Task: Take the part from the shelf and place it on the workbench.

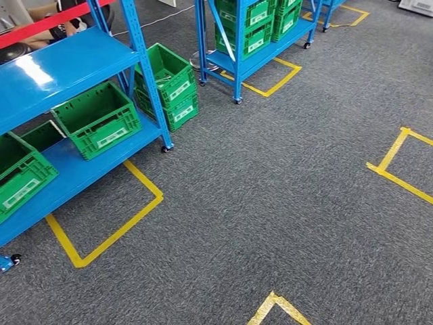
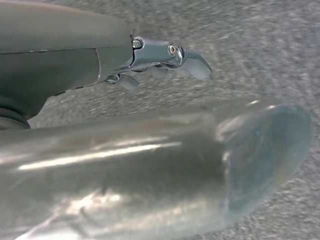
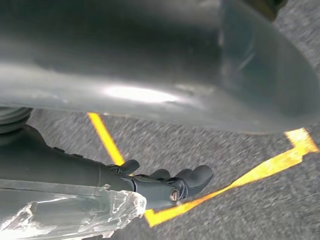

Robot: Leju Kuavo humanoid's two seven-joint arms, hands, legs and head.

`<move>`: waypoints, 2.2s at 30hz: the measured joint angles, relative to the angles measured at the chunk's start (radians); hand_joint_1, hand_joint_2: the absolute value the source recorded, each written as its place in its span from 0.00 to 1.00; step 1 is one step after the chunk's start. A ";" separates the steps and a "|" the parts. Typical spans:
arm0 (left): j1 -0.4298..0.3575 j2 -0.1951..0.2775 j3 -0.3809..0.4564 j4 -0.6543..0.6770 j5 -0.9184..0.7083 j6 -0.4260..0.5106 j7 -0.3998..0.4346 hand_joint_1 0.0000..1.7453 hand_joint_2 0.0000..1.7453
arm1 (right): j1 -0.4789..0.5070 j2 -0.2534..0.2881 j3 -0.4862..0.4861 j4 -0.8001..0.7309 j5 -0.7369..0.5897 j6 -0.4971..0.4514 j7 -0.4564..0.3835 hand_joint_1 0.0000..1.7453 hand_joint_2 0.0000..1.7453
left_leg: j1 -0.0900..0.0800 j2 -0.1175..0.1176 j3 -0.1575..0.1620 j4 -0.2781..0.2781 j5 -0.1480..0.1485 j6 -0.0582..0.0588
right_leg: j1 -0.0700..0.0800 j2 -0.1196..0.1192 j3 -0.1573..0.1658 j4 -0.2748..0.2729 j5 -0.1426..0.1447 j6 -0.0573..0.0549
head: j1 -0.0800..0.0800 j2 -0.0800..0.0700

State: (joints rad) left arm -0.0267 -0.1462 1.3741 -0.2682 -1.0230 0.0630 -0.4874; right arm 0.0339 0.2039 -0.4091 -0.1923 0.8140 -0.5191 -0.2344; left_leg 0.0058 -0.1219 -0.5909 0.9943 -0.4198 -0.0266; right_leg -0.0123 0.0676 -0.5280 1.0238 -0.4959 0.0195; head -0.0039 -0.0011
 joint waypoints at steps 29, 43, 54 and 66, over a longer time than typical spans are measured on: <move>-0.003 -0.007 0.000 0.000 0.045 0.038 0.040 0.00 0.00 | -0.011 0.010 -0.012 0.000 0.034 -0.005 0.087 0.00 0.00 | -0.004 0.097 0.137 -0.013 -0.112 0.015 | 0.012 -0.063 -0.068 0.024 0.034 0.005 | 0.003 0.000; -0.007 -0.006 0.000 0.000 0.016 0.032 0.037 0.00 0.00 | -0.002 0.017 -0.026 0.000 0.024 -0.006 0.040 0.00 0.00 | -0.019 0.200 -0.009 0.020 -0.019 0.011 | 0.019 -0.151 0.031 0.000 -0.038 -0.001 | -0.006 0.000; -0.006 0.000 0.000 0.000 0.007 0.025 0.043 0.00 0.00 | 0.004 0.013 -0.049 -0.002 0.025 -0.001 0.032 0.00 0.00 | -0.005 0.057 0.018 0.008 -0.024 0.045 | 0.010 -0.063 -0.102 0.210 -0.092 0.034 | 0.011 0.000; -0.006 0.001 0.000 0.001 0.018 0.023 0.054 0.00 0.00 | 0.005 0.012 -0.054 0.000 0.032 -0.003 0.035 0.00 0.00 | -0.001 0.106 -0.106 0.247 -0.144 -0.014 | 0.001 -0.075 -0.012 0.001 0.007 -0.015 | -0.007 0.000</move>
State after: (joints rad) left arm -0.0330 -0.1452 1.3741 -0.2674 -1.0050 0.0864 -0.4334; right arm 0.0393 0.2160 -0.4633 -0.1923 0.8457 -0.5217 -0.1999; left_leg 0.0046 -0.0158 -0.6969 1.2411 -0.5638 -0.0406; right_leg -0.0109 -0.0076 -0.5400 1.0250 -0.4893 0.0042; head -0.0107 -0.0010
